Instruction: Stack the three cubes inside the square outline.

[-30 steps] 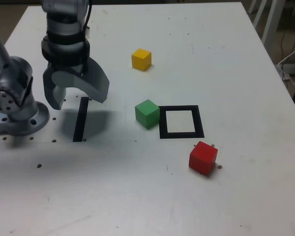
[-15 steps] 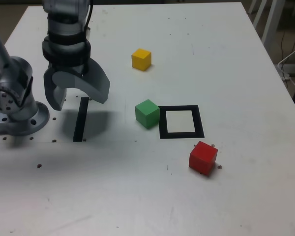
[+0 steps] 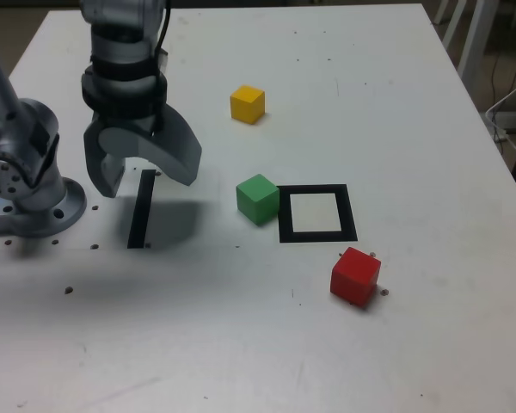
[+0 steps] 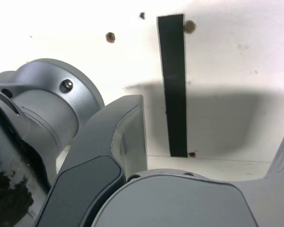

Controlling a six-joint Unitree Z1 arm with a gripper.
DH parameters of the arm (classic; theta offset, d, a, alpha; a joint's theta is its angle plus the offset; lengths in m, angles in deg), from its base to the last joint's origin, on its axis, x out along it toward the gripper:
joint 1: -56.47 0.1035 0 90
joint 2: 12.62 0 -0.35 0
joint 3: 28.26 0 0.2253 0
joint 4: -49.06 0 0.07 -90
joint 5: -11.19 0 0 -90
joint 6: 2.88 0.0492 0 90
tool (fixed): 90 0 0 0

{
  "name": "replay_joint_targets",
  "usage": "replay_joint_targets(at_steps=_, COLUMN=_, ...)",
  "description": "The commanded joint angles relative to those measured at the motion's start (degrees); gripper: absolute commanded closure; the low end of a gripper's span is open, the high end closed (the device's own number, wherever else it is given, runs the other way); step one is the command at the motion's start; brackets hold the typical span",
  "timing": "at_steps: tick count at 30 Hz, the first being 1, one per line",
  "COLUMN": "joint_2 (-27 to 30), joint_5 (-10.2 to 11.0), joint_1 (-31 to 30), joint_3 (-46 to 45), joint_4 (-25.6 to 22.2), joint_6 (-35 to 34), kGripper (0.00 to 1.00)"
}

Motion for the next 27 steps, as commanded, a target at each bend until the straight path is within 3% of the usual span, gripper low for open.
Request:
replay_joint_targets(at_steps=1, joint_2=-0.48, joint_5=-0.39, joint_1=-0.86, joint_3=0.91, joint_4=-0.56, joint_6=-0.28, kGripper=0.00)
replay_joint_targets(at_steps=14, joint_2=-4.53, joint_5=-2.25, joint_1=-6.32, joint_3=6.78, joint_4=-2.63, joint_6=-1.03, kGripper=0.00)
replay_joint_targets(at_steps=27, joint_2=-9.09, joint_5=-2.52, joint_1=-12.00, joint_3=17.03, joint_4=-8.54, joint_6=-0.40, kGripper=0.00)
